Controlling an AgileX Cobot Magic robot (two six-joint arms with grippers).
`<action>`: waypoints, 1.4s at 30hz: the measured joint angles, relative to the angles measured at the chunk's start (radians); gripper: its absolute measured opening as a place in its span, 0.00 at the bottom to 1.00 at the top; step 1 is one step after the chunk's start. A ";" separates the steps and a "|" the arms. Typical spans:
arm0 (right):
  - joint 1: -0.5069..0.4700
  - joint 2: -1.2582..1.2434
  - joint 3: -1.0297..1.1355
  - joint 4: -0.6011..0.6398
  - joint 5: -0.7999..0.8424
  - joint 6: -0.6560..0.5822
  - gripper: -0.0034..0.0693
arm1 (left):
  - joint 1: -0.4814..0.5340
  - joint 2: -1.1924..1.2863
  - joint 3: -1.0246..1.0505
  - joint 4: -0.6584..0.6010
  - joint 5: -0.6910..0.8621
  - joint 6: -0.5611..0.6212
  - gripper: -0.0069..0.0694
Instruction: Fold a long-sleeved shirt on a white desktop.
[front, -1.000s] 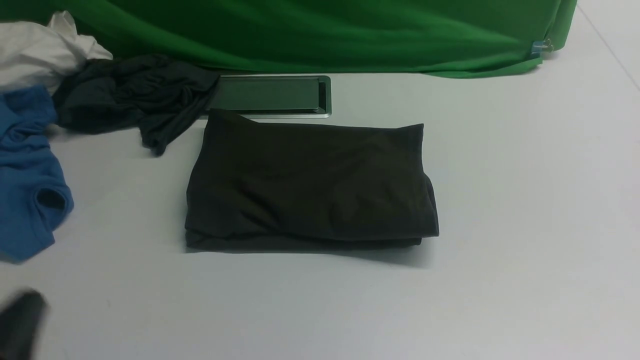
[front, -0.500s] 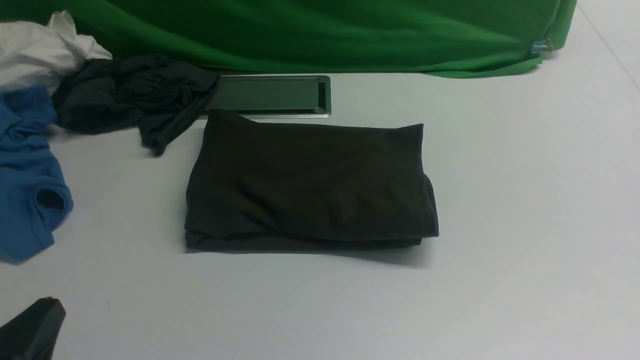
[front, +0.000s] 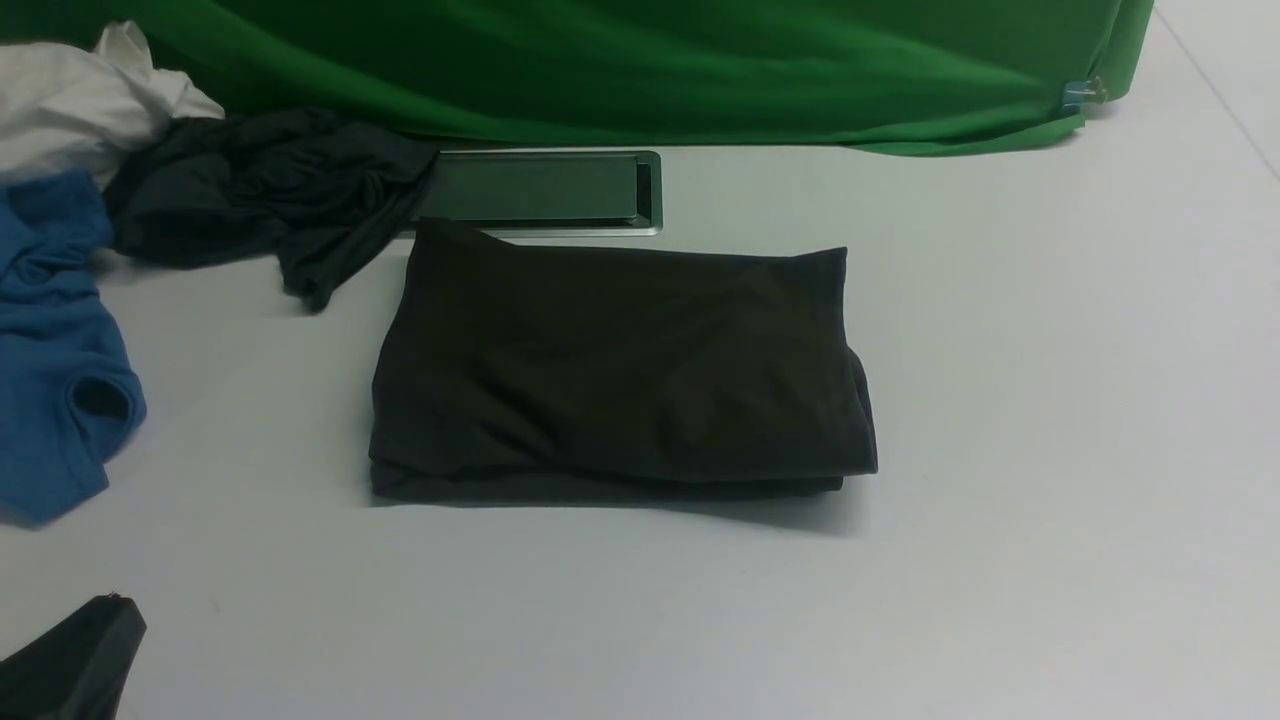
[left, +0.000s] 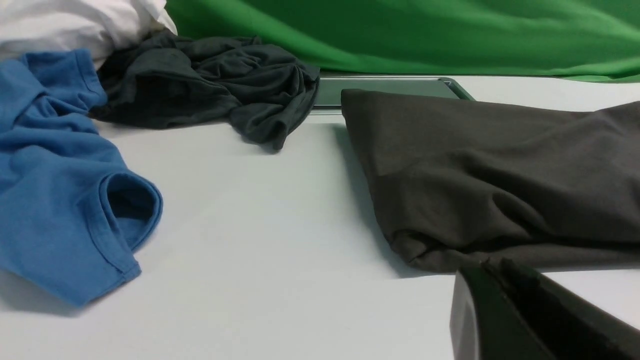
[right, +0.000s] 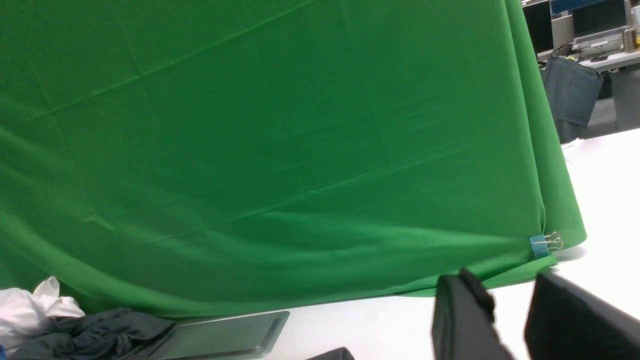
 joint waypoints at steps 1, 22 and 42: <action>0.000 0.000 0.000 0.000 0.000 0.000 0.31 | 0.000 0.000 0.000 0.000 0.000 0.000 0.13; -0.199 -0.306 0.090 -0.080 0.548 -0.263 0.37 | 0.000 0.000 0.000 0.000 0.000 0.000 0.14; -0.204 -0.311 0.096 -0.110 0.543 -0.245 0.37 | 0.000 0.000 0.000 0.000 -0.005 0.003 0.14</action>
